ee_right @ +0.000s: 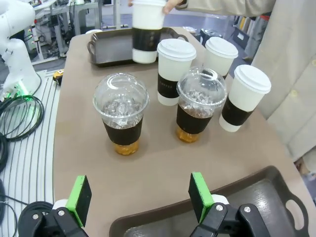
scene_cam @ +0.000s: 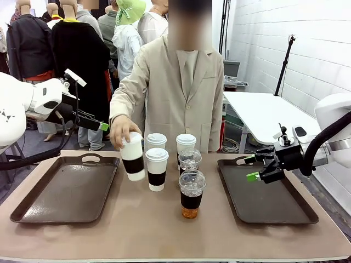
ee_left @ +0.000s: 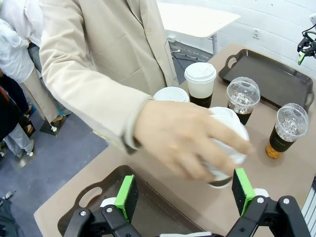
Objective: Distribute the coffee onto the tray.
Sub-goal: Pick up one iced Americano and place it on the right Handle tray.
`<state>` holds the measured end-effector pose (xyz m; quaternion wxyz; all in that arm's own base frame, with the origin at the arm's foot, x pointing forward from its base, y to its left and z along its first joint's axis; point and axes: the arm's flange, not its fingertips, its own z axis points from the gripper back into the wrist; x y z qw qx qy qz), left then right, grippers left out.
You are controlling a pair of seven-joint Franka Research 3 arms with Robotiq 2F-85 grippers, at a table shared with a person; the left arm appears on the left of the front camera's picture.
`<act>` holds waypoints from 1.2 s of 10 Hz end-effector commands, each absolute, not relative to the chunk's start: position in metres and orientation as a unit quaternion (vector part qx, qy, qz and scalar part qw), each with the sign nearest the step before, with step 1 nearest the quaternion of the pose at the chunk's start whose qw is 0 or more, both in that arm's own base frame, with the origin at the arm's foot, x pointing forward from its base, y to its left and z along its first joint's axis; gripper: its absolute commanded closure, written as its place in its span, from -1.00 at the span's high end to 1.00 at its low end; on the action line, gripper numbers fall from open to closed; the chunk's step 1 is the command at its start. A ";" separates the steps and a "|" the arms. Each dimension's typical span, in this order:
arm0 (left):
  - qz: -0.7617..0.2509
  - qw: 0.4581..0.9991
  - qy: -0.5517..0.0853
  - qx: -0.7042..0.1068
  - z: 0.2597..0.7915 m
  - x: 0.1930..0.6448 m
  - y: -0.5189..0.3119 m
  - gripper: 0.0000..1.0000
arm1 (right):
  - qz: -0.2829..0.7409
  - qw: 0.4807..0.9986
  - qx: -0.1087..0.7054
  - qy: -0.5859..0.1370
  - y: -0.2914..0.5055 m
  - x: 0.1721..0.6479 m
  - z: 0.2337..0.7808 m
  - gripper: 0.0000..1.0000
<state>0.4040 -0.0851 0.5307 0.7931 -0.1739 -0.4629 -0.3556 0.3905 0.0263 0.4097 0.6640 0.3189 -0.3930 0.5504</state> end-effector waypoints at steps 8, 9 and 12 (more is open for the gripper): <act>-0.354 0.797 -0.457 -0.176 0.531 0.403 -0.085 1.00 | 0.557 0.599 0.417 -0.397 0.068 0.434 0.327 1.00; -0.354 0.797 -0.457 -0.176 0.531 0.403 -0.085 1.00 | 0.559 0.592 0.420 -0.401 0.071 0.434 0.321 1.00; -0.354 0.797 -0.457 -0.176 0.531 0.403 -0.085 1.00 | 0.558 0.587 0.431 -0.398 0.074 0.433 0.314 1.00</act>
